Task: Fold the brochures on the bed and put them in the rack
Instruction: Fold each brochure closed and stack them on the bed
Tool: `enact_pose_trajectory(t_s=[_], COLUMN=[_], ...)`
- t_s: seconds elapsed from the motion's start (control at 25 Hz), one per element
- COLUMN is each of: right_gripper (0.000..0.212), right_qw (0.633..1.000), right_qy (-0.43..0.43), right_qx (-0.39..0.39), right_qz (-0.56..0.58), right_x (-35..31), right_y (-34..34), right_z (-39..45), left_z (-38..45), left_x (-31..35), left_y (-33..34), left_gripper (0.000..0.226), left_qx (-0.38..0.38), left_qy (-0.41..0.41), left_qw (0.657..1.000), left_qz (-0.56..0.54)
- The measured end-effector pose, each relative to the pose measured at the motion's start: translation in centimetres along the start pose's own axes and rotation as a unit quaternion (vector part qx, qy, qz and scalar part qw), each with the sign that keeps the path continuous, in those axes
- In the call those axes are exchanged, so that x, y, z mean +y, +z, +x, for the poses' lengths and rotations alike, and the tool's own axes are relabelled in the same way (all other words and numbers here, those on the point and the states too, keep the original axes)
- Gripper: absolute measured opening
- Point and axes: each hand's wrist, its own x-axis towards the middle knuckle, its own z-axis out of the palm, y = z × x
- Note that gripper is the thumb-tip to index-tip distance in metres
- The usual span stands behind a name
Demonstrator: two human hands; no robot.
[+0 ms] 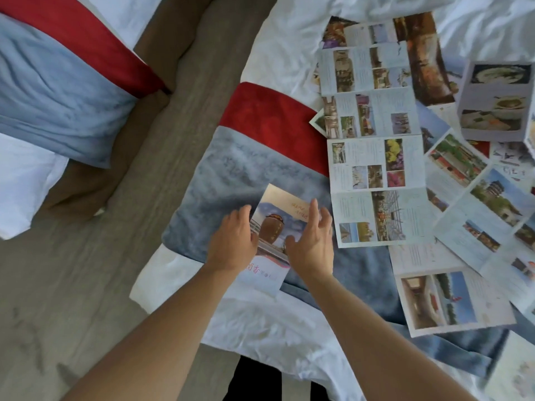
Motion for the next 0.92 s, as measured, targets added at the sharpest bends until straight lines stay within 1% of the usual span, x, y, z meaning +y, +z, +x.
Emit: enact_pose_trajectory(t_s=[0.08, 0.16, 0.2, 0.24, 0.32, 0.4, 0.52, 0.64, 0.76, 0.8, 0.92], right_gripper=[0.084, 0.078, 0.077, 0.076, 0.073, 0.071, 0.071, 0.07, 0.068, 0.067, 0.062], right_qw=[0.993, 0.974, 0.962, 0.95, 0.931, 0.917, 0.909, 0.91, 0.903, 0.902, 0.896], right_qy=[-0.06, -0.152, -0.191, -0.219, -0.247, -0.249, -0.238, -0.255, -0.314, -0.325, -0.336], right_qx=[0.023, 0.001, -0.019, -0.037, -0.063, -0.081, -0.098, -0.084, -0.069, -0.072, -0.082], right_qz=[-0.099, -0.169, -0.196, -0.22, -0.261, -0.3, -0.328, -0.316, -0.284, -0.275, -0.279], right_x=[-0.1, 0.0, 0.1, 0.4, 1.0, 1.6, 2.3, 2.5, 2.5, 2.5, 2.6], right_y=[0.9, 1.8, 2.3, 2.7, 3.6, 4.1, 4.5, 4.7, 4.6, 4.6, 4.2], right_z=[0.1, 0.1, 0.1, 0.2, 0.4, 0.7, 1.3, 1.4, 1.2, 1.3, 2.2], left_z=[-0.1, -0.8, -1.3, -1.7, -2.1, -2.0, -1.5, -1.7, -2.5, -2.7, -3.9], left_x=[-0.5, -0.5, -0.4, -0.4, -0.9, -1.1, -1.3, -1.6, -2.0, -2.1, -2.6], left_y=[0.2, 0.8, 1.4, 2.1, 3.5, 4.2, 5.0, 5.3, 4.9, 4.9, 5.6], left_gripper=[0.073, 0.084, 0.089, 0.092, 0.094, 0.098, 0.1, 0.098, 0.096, 0.096, 0.092], left_qx=[0.016, -0.025, -0.058, -0.087, -0.113, -0.12, -0.117, -0.102, -0.061, -0.057, -0.089], left_qy=[0.103, 0.178, 0.193, 0.199, 0.202, 0.192, 0.177, 0.188, 0.199, 0.199, 0.192], left_qw=[0.992, 0.977, 0.969, 0.96, 0.948, 0.945, 0.943, 0.945, 0.95, 0.954, 0.961], left_qz=[0.069, 0.118, 0.146, 0.176, 0.219, 0.238, 0.256, 0.247, 0.232, 0.217, 0.18])
